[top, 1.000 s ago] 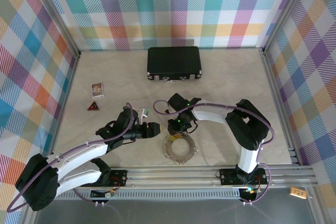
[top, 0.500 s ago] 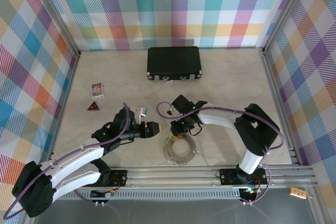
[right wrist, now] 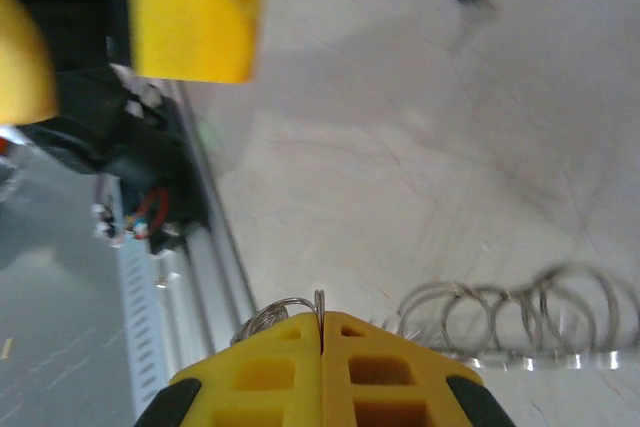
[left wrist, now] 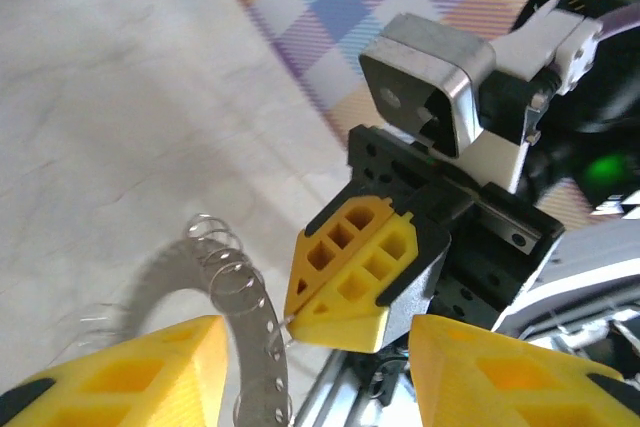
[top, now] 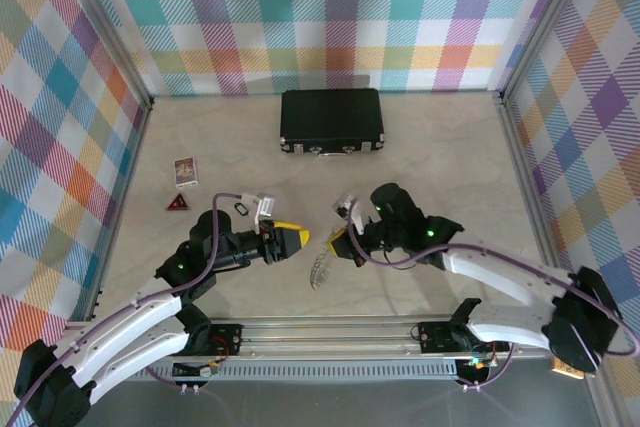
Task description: Put the keys on the keyring
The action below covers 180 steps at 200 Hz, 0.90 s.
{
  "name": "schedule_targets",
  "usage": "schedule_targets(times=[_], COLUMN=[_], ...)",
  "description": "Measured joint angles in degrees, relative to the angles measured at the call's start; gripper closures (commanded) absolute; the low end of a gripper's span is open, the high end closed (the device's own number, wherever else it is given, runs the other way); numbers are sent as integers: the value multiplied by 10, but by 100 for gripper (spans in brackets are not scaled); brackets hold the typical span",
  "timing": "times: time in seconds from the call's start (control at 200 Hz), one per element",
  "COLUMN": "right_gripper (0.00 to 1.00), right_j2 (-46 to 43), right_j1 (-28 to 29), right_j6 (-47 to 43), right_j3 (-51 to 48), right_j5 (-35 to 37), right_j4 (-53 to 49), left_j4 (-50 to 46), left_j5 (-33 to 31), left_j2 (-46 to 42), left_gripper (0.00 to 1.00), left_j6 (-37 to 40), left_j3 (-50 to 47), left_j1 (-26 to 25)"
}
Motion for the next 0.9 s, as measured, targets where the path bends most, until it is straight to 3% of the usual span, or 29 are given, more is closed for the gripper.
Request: schedule_targets(times=[0.305, 0.575, 0.9], right_gripper=[100, 100, 100], right_j2=[-143, -151, -151], right_j1=[0, 0, 0], right_j6=[-7, 22, 42], right_j3=[-44, -44, -44], right_j5=[-100, -142, -144], right_j4=[122, 203, 261], left_j4=[76, 150, 161], left_j5=[84, 137, 151], left_j2=[-17, -17, 3], left_gripper=[69, 70, 73], left_j6=[-1, -29, -23], left_j3=[14, 43, 71], left_j1=[0, 0, -19])
